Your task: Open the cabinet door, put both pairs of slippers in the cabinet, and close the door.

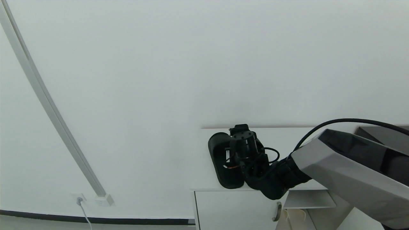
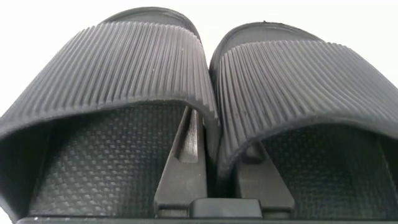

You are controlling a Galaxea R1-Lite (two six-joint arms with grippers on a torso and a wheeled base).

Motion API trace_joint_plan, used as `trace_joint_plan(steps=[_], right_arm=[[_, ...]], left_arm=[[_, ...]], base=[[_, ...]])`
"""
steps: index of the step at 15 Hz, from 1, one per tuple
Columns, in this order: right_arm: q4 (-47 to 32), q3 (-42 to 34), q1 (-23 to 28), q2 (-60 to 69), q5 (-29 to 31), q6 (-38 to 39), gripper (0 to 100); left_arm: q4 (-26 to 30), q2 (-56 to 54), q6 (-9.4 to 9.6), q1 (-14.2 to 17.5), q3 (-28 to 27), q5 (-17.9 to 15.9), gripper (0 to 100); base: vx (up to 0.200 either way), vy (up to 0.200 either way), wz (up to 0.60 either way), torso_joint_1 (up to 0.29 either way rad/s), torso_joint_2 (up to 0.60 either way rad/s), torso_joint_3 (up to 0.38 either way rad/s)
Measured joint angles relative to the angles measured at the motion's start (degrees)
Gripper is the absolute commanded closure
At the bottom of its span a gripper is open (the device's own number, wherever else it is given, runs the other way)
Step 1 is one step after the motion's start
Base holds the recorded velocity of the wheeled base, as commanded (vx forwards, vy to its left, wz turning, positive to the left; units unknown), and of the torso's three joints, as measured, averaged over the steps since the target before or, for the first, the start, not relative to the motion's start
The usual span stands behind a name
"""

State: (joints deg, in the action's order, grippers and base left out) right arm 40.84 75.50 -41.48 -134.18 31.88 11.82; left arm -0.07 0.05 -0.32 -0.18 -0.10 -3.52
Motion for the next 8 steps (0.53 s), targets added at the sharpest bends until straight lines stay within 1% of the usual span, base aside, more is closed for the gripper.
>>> trace_joint_plan(steps=[2,4,8], right_arm=[[0.2,-4.1,-0.1,4.0,-1.4,-1.3,100],[0.3,-10.1,-0.7,9.6,-3.0,-1.8,100],[0.4,-25.7,-4.3,23.7,-6.9,-1.8,100]], left_arm=[[0.0,0.0,-0.01,-0.1,0.0,0.0,100],[0.0,0.0,-0.01,0.0,0.0,0.0,100],[0.0,0.0,-0.01,0.0,0.0,0.0,100]], base=[[0.000,0.000,0.00,0.000,0.00,0.000],[0.000,0.000,0.00,0.000,0.00,0.000],[0.000,0.000,0.00,0.000,0.00,0.000]])
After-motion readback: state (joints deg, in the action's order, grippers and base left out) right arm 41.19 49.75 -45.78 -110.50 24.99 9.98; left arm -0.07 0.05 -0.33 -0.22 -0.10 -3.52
